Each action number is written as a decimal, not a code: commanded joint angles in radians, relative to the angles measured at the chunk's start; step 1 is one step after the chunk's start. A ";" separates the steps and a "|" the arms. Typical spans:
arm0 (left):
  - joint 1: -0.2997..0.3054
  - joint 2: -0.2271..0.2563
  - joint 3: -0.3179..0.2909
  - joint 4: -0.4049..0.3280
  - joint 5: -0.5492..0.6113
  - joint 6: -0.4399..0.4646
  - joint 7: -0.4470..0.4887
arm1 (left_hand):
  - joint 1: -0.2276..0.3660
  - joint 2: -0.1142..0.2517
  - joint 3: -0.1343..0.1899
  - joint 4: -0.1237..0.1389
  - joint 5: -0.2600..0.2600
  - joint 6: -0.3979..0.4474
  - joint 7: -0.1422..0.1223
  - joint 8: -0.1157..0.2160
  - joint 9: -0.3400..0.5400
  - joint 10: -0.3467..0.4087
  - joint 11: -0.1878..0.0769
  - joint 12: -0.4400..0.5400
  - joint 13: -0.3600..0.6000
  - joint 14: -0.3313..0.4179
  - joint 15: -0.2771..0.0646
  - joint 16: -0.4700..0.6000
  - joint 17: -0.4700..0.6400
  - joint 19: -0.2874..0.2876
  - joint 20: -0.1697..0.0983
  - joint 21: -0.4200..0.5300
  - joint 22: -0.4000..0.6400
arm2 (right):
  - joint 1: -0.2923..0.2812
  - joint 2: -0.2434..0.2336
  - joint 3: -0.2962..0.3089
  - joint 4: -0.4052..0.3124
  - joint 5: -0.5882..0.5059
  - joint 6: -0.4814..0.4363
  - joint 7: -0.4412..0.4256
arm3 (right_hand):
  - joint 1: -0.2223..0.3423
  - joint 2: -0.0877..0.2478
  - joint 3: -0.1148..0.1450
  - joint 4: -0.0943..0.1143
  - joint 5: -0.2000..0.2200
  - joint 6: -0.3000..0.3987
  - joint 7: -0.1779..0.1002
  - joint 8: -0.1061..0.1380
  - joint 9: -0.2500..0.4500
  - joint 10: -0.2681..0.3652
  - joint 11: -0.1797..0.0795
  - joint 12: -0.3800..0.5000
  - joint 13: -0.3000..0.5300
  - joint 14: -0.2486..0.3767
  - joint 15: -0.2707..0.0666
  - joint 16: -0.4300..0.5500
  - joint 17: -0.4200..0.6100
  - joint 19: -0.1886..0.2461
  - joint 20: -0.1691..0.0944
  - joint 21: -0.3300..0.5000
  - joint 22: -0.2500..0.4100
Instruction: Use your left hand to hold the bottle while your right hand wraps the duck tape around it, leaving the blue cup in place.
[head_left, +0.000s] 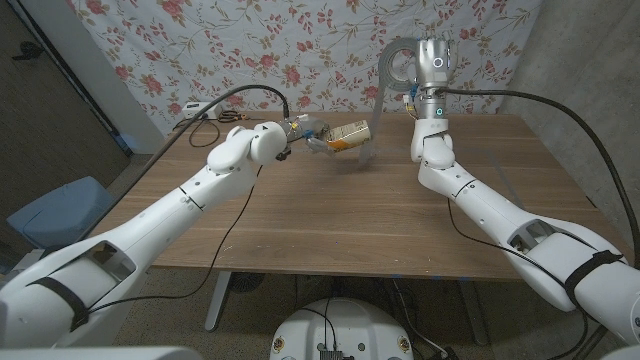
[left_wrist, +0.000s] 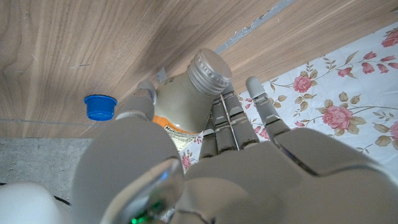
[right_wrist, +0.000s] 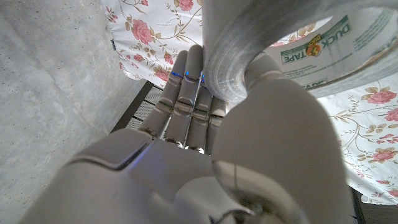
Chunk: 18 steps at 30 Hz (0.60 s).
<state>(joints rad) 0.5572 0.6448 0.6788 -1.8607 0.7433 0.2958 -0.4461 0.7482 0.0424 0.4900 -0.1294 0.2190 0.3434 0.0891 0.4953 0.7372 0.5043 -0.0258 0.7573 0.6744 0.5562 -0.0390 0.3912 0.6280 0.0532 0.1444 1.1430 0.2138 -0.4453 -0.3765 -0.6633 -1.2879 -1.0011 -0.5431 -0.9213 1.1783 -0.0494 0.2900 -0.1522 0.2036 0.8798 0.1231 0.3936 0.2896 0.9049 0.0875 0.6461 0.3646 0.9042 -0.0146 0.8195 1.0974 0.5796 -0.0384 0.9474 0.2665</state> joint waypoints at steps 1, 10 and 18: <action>-0.033 -0.023 0.018 0.040 -0.015 -0.018 -0.011 | 0.163 0.169 0.272 0.246 0.001 0.202 0.082 0.459 0.159 0.020 -0.015 0.042 0.004 0.010 0.002 0.001 0.005 -0.004 0.005 0.010 0.001 | 0.055 0.074 0.014 0.101 0.035 -0.026 -0.093 | 0.148 0.139 0.016 -0.010 0.005 0.163 -0.142 0.007 0.003 0.135 -0.116 0.003 0.170 0.121 -0.212 0.009 0.019 -0.001 0.003 0.015 -0.001; -0.085 -0.062 0.040 0.120 -0.039 -0.026 -0.028 | 0.166 0.170 0.273 0.242 -0.001 0.192 0.086 0.473 0.185 0.027 -0.008 0.055 0.018 0.022 0.009 0.005 0.007 -0.005 0.012 0.020 -0.003 | 0.058 0.085 0.001 0.063 0.025 -0.035 -0.118 | 0.151 0.133 0.018 -0.012 0.000 0.170 -0.138 0.005 0.000 0.145 -0.112 0.003 0.169 0.123 -0.211 0.011 0.041 0.000 0.010 0.031 -0.005; -0.119 -0.092 0.062 0.179 -0.042 -0.028 -0.021 | 0.171 0.170 0.272 0.238 -0.004 0.186 0.087 0.486 0.209 0.029 -0.001 0.064 0.029 0.038 0.010 0.014 0.012 -0.005 0.016 0.032 -0.004 | 0.059 0.069 -0.017 0.010 -0.004 -0.047 -0.093 | 0.150 0.125 0.023 -0.012 -0.006 0.175 -0.127 0.002 -0.003 0.155 -0.112 0.003 0.170 0.124 -0.209 0.008 0.063 -0.001 0.014 0.048 -0.011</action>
<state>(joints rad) 0.4837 0.5910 0.7143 -1.7566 0.7117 0.2744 -0.4675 0.7508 0.0398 0.4900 -0.1294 0.2138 0.3541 0.0931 0.4956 0.7375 0.5132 -0.0170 0.7687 0.6975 0.5797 -0.0297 0.3999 0.6369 0.0495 0.1482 1.1690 0.2090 -0.3937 -0.3056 -0.6621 -1.2301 -0.9770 -0.5733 -1.0193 1.1886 -0.0598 0.2902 -0.1524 0.2010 0.9088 0.1313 0.3964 0.2840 0.9245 0.0963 0.6422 0.3658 0.9060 -0.0128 0.8261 1.1468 0.5781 -0.0293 0.9873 0.2550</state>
